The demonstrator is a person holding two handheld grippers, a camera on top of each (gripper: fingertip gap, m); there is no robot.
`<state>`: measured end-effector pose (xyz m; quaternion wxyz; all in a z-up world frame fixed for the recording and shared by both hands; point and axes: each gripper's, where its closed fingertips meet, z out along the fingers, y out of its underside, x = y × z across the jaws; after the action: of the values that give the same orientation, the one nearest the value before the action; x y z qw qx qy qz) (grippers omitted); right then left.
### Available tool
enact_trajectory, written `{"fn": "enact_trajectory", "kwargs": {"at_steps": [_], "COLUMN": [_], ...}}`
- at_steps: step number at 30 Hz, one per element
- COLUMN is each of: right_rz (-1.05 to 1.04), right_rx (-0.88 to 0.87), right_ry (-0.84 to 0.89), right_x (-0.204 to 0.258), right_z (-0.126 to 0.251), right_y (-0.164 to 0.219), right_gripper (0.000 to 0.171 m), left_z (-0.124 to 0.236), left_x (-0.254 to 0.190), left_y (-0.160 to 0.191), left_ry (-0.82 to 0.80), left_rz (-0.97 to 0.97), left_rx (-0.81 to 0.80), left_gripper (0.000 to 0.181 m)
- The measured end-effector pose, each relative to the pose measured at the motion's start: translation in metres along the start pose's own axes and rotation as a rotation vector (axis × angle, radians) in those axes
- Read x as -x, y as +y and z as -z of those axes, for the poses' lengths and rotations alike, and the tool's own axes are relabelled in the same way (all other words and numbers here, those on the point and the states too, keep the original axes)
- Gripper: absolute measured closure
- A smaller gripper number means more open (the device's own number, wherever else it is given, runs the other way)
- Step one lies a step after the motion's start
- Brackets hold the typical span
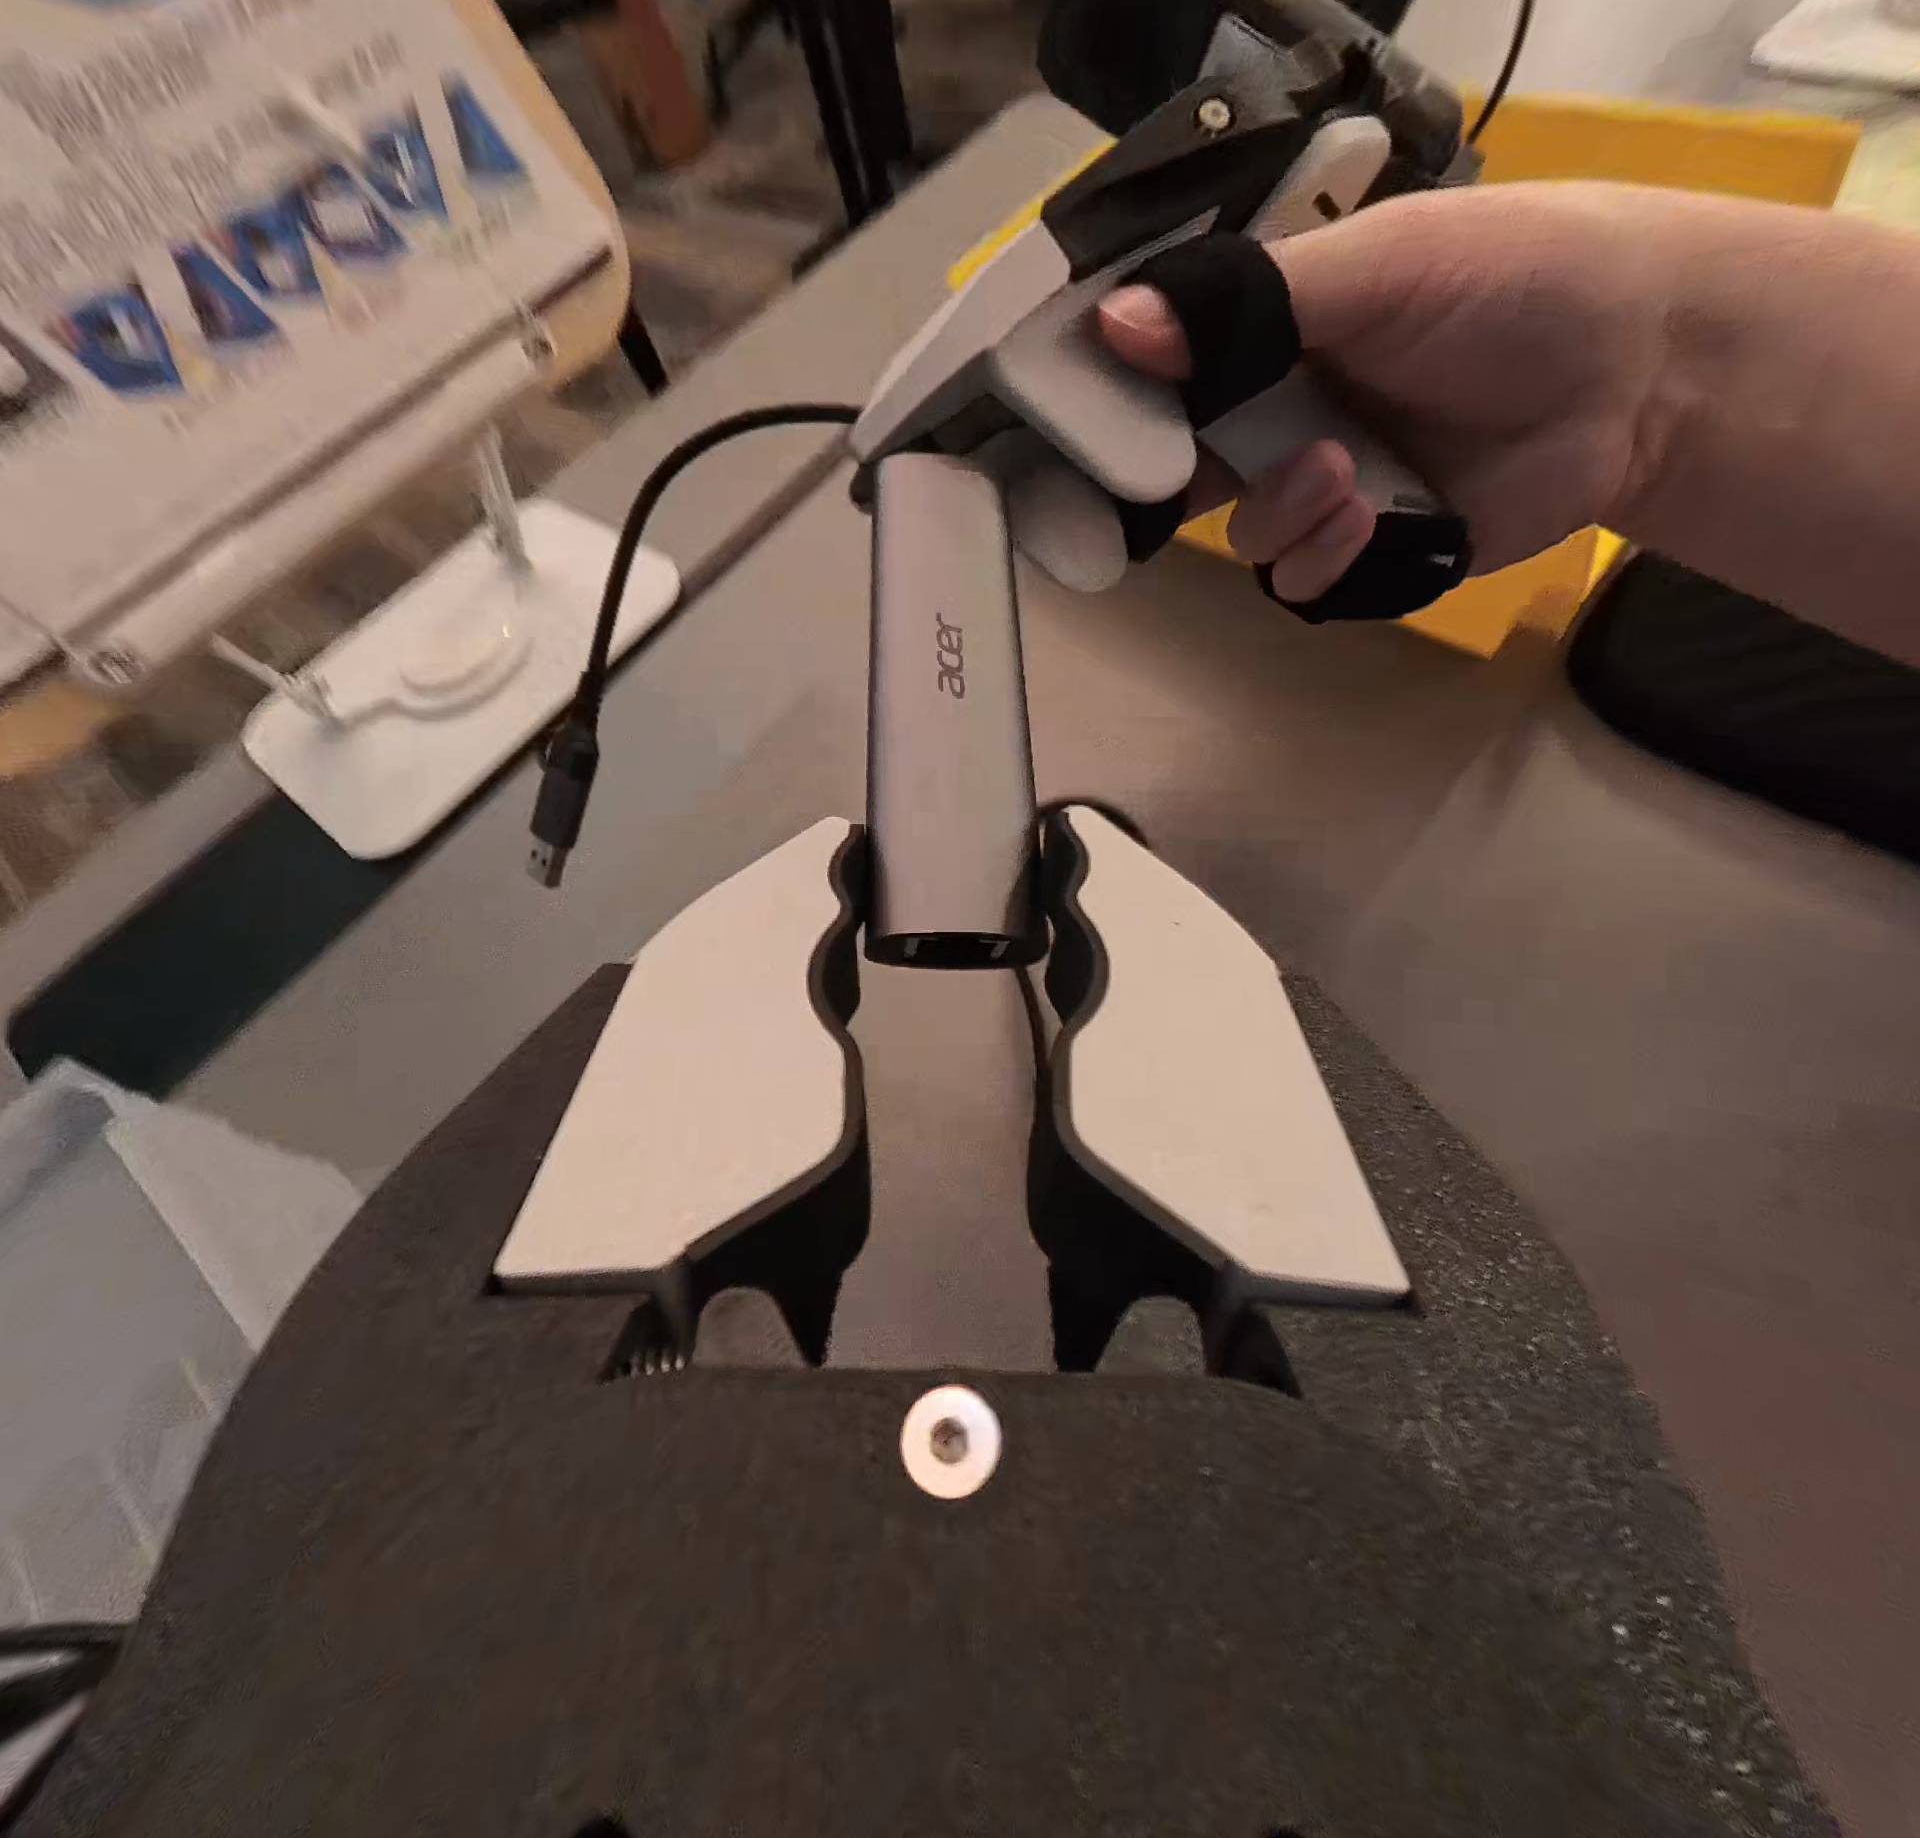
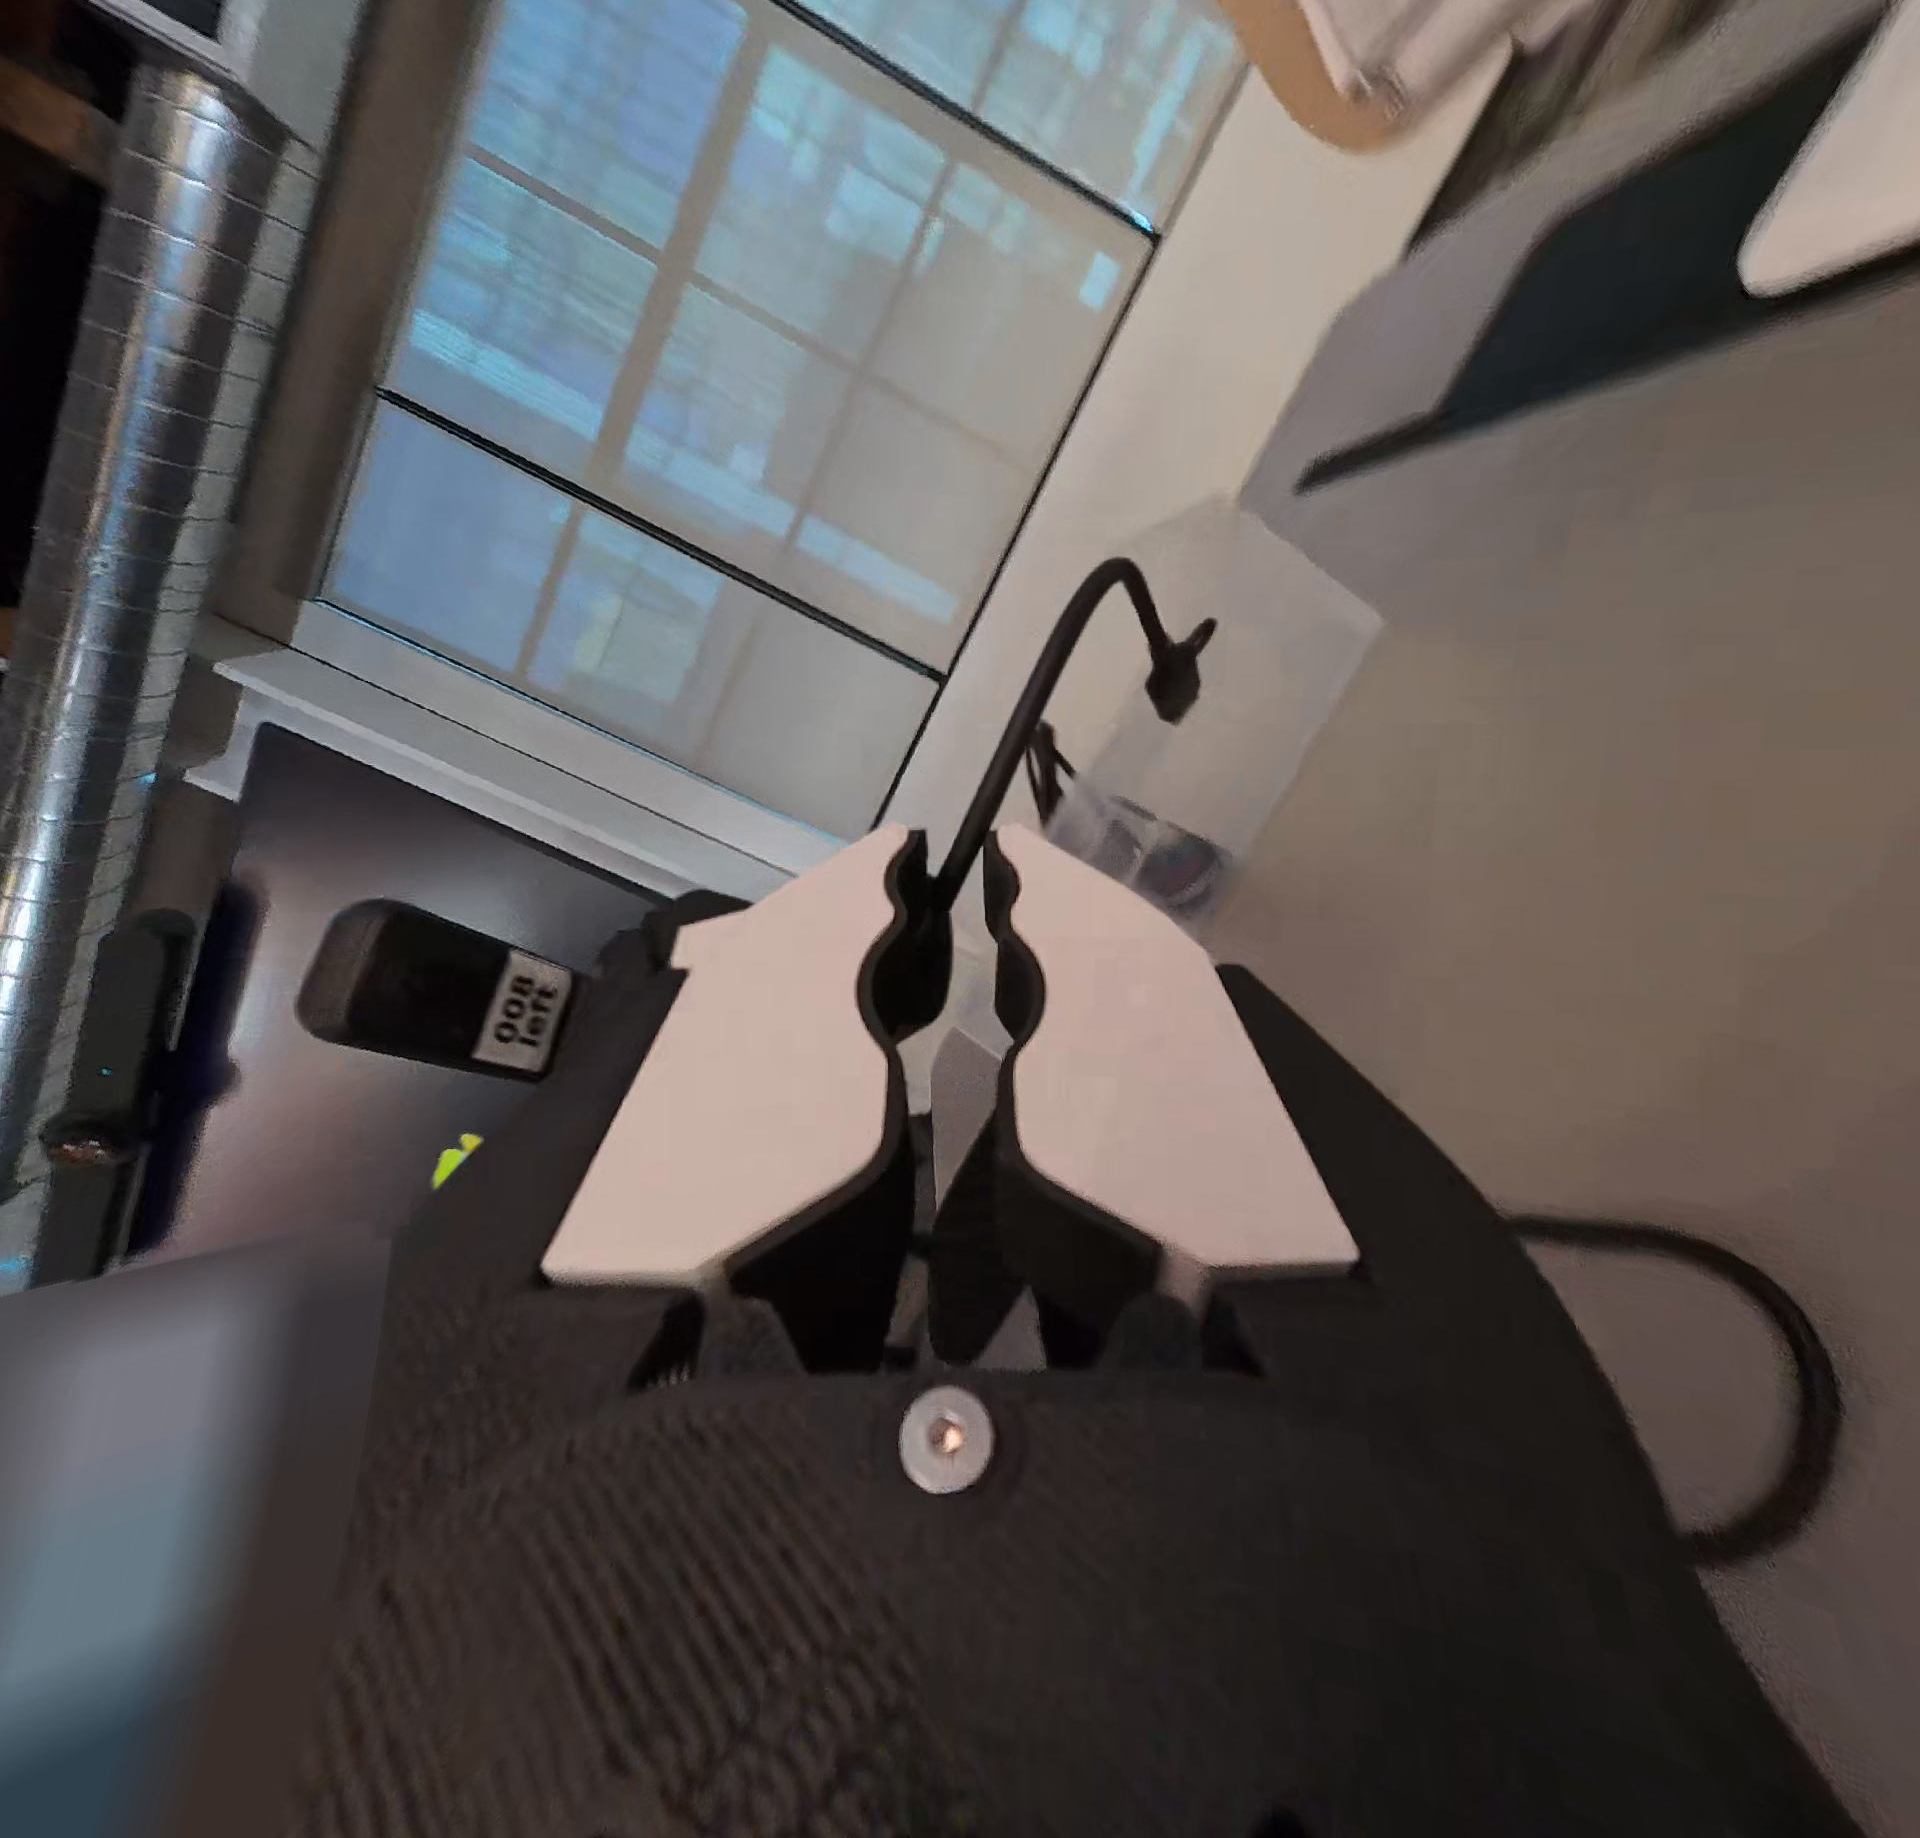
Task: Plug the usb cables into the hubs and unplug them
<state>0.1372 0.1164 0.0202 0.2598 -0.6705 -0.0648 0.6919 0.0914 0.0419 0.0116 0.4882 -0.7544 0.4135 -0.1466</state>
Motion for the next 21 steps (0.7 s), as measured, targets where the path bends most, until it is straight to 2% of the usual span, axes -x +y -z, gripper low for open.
{"fn": "enact_trajectory", "kwargs": {"at_steps": [5,11,14,15,18,21], "right_rz": [-0.189,-0.044,0.102,0.185,0.561,0.713], "right_rx": [0.117,0.264,0.293,0.291,0.288,0.415], "right_ry": [0.021,0.194,0.317,0.354,0.267,0.216], "right_x": [-0.063,-0.089,-0.092,-0.092,-0.063,-0.060], "right_z": [-0.006,0.003,0.010,0.012,0.003,-0.009], "right_y": [0.039,0.061,0.059,0.057,0.060,0.091], "right_gripper": [0.158,0.141,0.139,0.139,0.131,0.132], "left_z": [-0.013,-0.017,-0.017,-0.016,-0.015,-0.019], "left_x": [-0.003,0.002,0.004,0.005,0.003,0.001], "left_y": [0.042,0.067,0.077,0.078,0.070,0.077], "left_ry": [0.055,0.042,0.032,0.031,0.102,0.147], "left_rz": [0.126,0.168,0.167,0.165,0.221,0.262], "left_rx": [0.126,0.189,0.222,0.221,0.157,0.171], "left_gripper": [0.149,0.149,0.150,0.181,0.181,0.181]}}
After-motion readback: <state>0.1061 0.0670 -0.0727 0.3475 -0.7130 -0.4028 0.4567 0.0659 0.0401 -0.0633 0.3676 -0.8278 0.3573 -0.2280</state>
